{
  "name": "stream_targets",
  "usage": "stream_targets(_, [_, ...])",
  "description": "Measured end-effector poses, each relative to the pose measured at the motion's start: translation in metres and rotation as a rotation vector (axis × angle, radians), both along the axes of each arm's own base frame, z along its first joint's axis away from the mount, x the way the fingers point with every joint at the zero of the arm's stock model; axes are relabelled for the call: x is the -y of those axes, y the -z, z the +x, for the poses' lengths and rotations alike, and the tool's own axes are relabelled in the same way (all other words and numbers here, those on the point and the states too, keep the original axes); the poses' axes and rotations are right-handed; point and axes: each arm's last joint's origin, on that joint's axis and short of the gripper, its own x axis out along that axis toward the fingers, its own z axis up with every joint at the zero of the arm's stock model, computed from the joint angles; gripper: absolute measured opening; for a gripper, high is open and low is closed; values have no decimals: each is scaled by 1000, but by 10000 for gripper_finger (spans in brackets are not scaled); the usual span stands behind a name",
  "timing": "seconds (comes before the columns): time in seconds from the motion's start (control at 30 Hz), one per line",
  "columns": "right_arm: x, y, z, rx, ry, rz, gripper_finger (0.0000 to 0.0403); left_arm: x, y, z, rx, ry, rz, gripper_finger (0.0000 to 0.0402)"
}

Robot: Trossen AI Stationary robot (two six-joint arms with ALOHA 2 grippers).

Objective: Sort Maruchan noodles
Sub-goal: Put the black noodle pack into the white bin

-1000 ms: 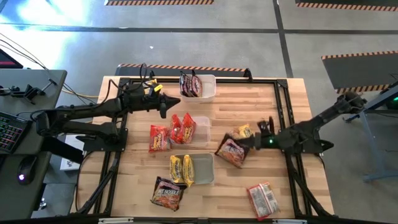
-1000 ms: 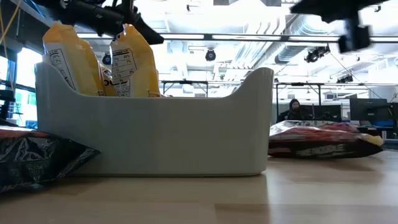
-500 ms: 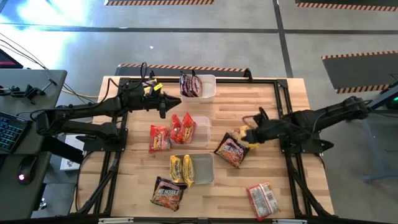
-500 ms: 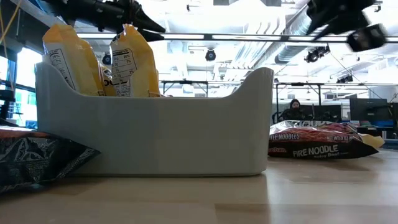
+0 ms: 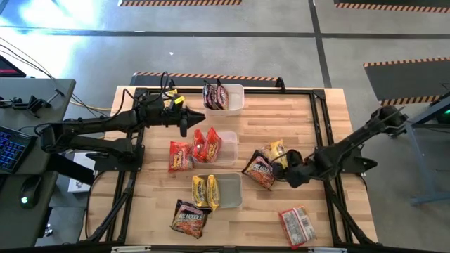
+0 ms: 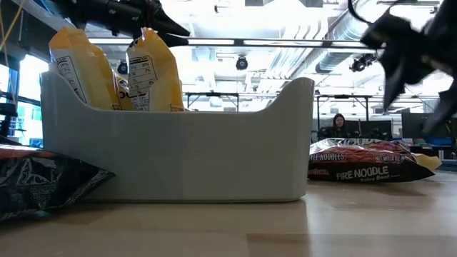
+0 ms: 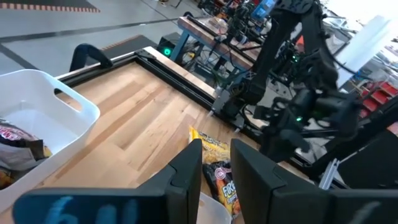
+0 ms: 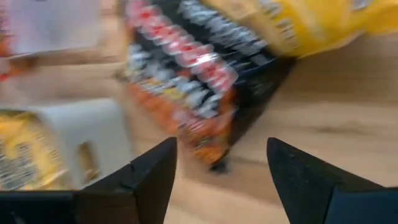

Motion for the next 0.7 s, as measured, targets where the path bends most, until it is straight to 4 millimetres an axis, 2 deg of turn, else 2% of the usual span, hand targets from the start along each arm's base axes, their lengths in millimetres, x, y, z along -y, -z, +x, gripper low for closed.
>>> stream_targets(0.1, [2, 16, -2, -39, 7, -10, 240, -2, 0, -1, 1, 10, -3, 76])
stream_targets(0.47, [7, 54, -5, 55, 151, -19, 240, -3, 0, -1, 3, 10, -4, 76])
stream_targets(0.7, [13, 63, -4, 102, 245, -120, 239, -3, 0, -1, 3, 10, -4, 76])
